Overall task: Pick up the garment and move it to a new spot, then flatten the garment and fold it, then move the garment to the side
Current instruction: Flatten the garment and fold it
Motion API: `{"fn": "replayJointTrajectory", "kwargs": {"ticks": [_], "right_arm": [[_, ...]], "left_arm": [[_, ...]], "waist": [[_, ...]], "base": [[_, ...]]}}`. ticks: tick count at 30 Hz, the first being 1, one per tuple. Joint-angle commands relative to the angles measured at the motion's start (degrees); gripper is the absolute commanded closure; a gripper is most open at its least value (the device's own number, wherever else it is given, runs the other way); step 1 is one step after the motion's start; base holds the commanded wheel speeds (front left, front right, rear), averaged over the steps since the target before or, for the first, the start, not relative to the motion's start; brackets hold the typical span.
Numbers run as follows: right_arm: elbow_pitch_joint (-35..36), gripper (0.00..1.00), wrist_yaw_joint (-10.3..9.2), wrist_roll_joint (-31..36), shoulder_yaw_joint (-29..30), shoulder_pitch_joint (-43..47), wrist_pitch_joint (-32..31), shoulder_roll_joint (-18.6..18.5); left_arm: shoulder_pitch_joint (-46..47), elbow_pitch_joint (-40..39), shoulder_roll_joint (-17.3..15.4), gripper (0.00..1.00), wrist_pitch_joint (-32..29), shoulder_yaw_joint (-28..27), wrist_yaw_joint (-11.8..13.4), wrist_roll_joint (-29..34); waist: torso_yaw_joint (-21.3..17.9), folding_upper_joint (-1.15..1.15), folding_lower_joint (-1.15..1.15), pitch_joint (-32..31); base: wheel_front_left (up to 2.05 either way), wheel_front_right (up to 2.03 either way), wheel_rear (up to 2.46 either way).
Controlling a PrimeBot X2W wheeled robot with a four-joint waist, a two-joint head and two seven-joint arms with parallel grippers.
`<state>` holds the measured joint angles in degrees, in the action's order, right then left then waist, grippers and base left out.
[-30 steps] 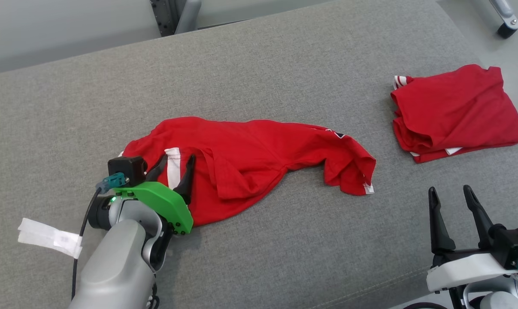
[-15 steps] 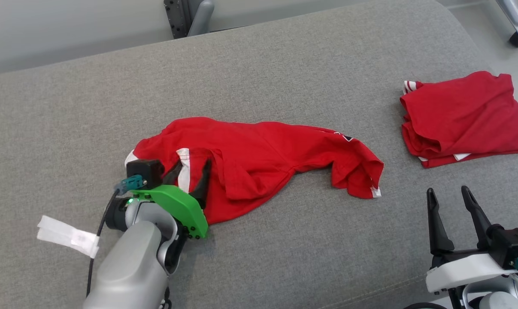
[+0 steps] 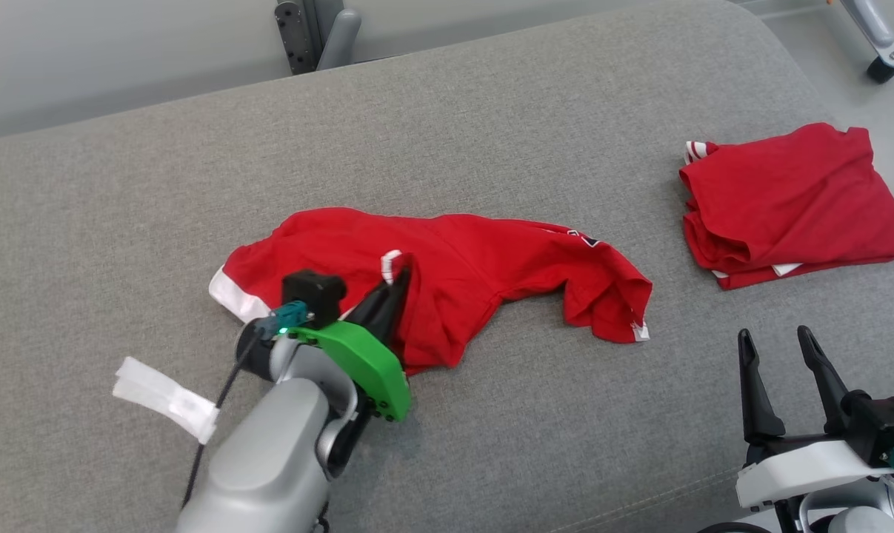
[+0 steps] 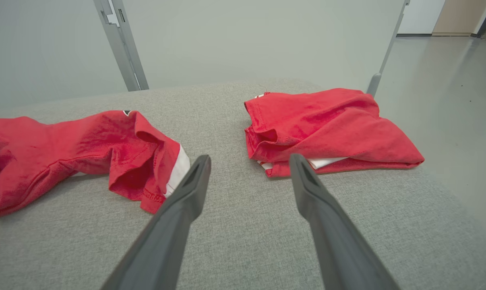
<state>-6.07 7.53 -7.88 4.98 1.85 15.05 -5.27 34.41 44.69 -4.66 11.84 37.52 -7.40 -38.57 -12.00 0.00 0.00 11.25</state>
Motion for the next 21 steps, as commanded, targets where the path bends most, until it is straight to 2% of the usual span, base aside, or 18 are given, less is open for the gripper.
{"fn": "replayJointTrajectory", "kwargs": {"ticks": [1, 5, 10, 16, 18, 19, 20, 21], "right_arm": [[-0.1, 0.0, -0.09, -0.2, 0.2, 0.3, 0.2, 0.1], [-0.1, 0.0, -0.09, -0.3, 0.1, 0.1, 0.2, 0.3], [-0.2, 0.0, -0.09, -0.8, -0.7, -1.1, 0.2, 0.6], [-0.6, 0.0, -0.09, -1.1, -0.8, -2.1, 0.2, 1.0], [-0.9, 0.0, -0.09, -1.1, -0.9, -2.4, 0.2, 1.2], [-1.0, 0.0, -0.09, -1.2, -1.0, -2.6, 0.2, 1.3], [-1.2, 0.0, -0.09, -1.3, -1.2, -2.7, 0.2, 1.4], [-1.3, 0.0, -0.09, -1.3, -1.5, -2.8, 0.2, 1.5]], "left_arm": [[-1.1, -2.8, 0.7, 1.0, -0.8, 2.4, -0.1, 0.9], [-2.8, -10.3, 1.4, 1.0, -3.6, 8.3, 0.0, 2.3], [-5.1, -19.3, 1.7, 1.0, -7.5, 15.7, 1.5, 2.2], [-4.7, -22.4, 1.6, 1.0, -8.3, 21.4, 4.5, 1.3], [-4.4, -21.6, 1.6, 0.82, -7.4, 23.0, 4.8, -0.3], [-4.1, -20.8, 1.6, 0.67, -7.1, 23.9, 4.6, -0.4], [-3.7, -19.9, 1.6, 0.51, -6.7, 24.9, 4.4, -0.8], [-3.5, -18.8, 1.6, 0.21, -6.2, 25.7, 4.1, -1.4]], "waist": [[-0.1, 0.0, 0.0, -0.2], [-0.4, 0.0, 0.0, 0.1], [-1.8, 0.0, 0.0, 1.7], [-4.0, 0.0, 0.0, 3.6], [-4.8, 0.0, 0.0, 4.3], [-5.1, 0.0, 0.0, 4.7], [-5.5, 0.0, 0.0, 5.1], [-5.9, 0.0, 0.0, 5.3]], "base": [[0.0, 0.0, 0.0], [0.0, 0.0, 0.0], [0.0, 0.0, 0.0], [0.0, 0.0, 0.0], [0.0, 0.0, 0.0], [0.0, 0.0, 0.0], [0.0, 0.0, 0.0], [0.0, 0.0, 0.0]]}}
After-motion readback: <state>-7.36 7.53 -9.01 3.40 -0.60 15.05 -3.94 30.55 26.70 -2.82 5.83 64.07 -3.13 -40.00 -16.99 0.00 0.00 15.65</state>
